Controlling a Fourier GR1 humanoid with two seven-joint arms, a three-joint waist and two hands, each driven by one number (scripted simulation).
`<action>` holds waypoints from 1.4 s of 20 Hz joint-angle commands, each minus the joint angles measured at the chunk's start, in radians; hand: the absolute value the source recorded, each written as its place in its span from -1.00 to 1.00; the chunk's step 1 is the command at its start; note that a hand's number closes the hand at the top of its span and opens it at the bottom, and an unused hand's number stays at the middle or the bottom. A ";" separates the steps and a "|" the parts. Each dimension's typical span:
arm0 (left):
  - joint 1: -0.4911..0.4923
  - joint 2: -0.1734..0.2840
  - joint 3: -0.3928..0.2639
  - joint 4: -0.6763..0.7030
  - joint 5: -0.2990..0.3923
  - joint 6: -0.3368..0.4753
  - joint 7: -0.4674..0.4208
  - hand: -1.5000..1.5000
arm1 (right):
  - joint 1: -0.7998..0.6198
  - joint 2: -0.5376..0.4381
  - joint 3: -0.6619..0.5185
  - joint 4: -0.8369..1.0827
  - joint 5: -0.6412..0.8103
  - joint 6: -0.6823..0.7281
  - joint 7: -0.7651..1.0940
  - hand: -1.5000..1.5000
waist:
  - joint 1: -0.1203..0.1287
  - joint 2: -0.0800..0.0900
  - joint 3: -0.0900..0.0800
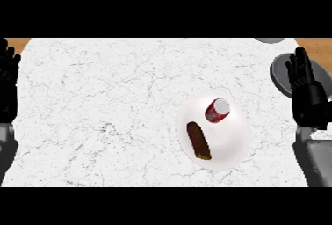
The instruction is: Pick the can from the plate and place it in the pan
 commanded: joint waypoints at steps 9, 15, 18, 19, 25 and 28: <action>0.059 -0.071 -0.268 -0.023 0.026 -0.243 0.038 0.00 | 0.036 -0.191 0.123 0.311 0.369 -0.172 0.342 1.00 | 0.008 0.059 0.006; 0.079 -0.094 -0.283 -0.034 0.006 -0.254 0.092 0.00 | 0.060 0.132 0.168 0.177 0.456 -0.530 0.499 -1.00 | -0.007 0.029 0.016; 0.169 -0.074 -0.272 -0.059 0.017 -0.295 0.023 0.00 | 0.016 0.014 0.227 0.165 0.487 -0.301 0.701 -1.00 | 0.004 0.028 0.015; 0.127 -0.098 -0.271 -0.035 0.010 -0.279 0.040 0.00 | 0.021 0.037 0.273 0.162 0.526 -0.295 0.736 -1.00 | -0.001 0.029 0.015; 0.104 -0.066 -0.238 -0.027 0.034 -0.321 0.052 0.00 | -0.131 -0.144 0.287 0.104 0.500 0.081 1.052 -1.00 | 0.002 0.029 0.014; 0.138 -0.102 -0.294 -0.064 -0.009 -0.285 0.065 0.00 | -0.181 -0.117 0.338 0.103 0.421 0.267 1.163 -1.00 | 0.013 0.027 0.015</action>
